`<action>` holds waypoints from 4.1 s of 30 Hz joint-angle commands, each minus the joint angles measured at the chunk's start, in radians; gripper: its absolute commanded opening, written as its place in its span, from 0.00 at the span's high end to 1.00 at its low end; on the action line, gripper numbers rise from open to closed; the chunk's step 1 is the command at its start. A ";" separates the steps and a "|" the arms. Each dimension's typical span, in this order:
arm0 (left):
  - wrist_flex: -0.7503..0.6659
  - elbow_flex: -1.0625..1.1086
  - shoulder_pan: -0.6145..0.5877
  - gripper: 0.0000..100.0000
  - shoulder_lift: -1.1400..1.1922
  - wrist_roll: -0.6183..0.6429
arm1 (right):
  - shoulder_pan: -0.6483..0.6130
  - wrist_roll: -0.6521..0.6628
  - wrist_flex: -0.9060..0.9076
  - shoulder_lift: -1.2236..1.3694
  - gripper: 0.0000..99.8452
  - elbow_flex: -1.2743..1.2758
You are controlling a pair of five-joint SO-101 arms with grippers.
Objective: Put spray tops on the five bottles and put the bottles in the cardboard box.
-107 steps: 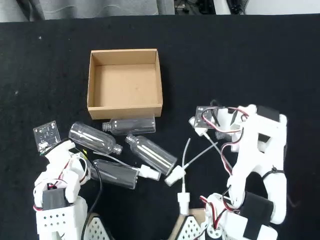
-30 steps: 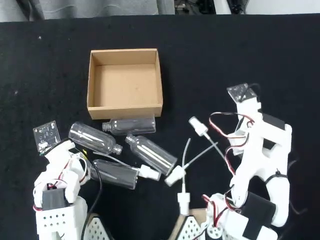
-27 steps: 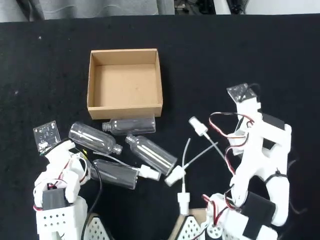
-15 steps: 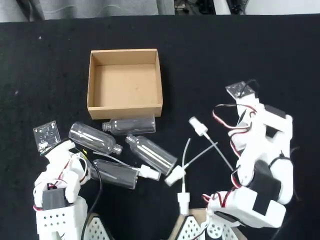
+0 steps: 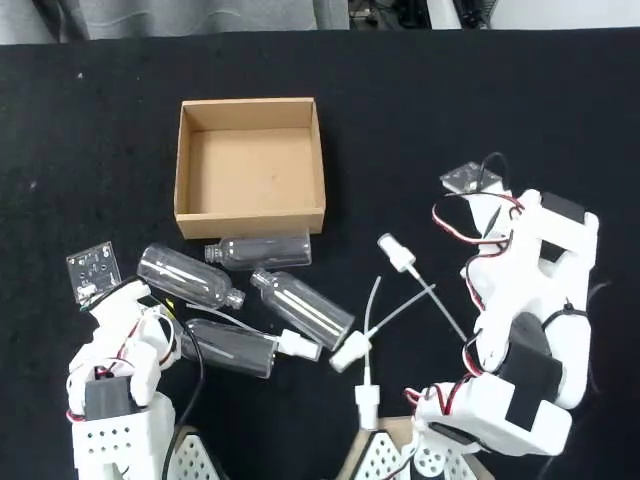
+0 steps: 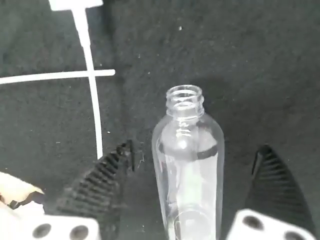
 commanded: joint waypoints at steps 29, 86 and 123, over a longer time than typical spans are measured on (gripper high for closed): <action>-0.002 0.022 -0.007 0.88 -0.005 -0.002 | 0.092 0.166 0.021 0.127 0.66 -0.065; -0.002 0.022 -0.007 0.88 -0.005 -0.002 | -0.107 -0.172 0.299 -0.285 0.91 -0.176; -0.002 0.022 0.001 0.88 -0.005 -0.002 | -0.476 -0.718 -0.048 -0.978 0.91 0.214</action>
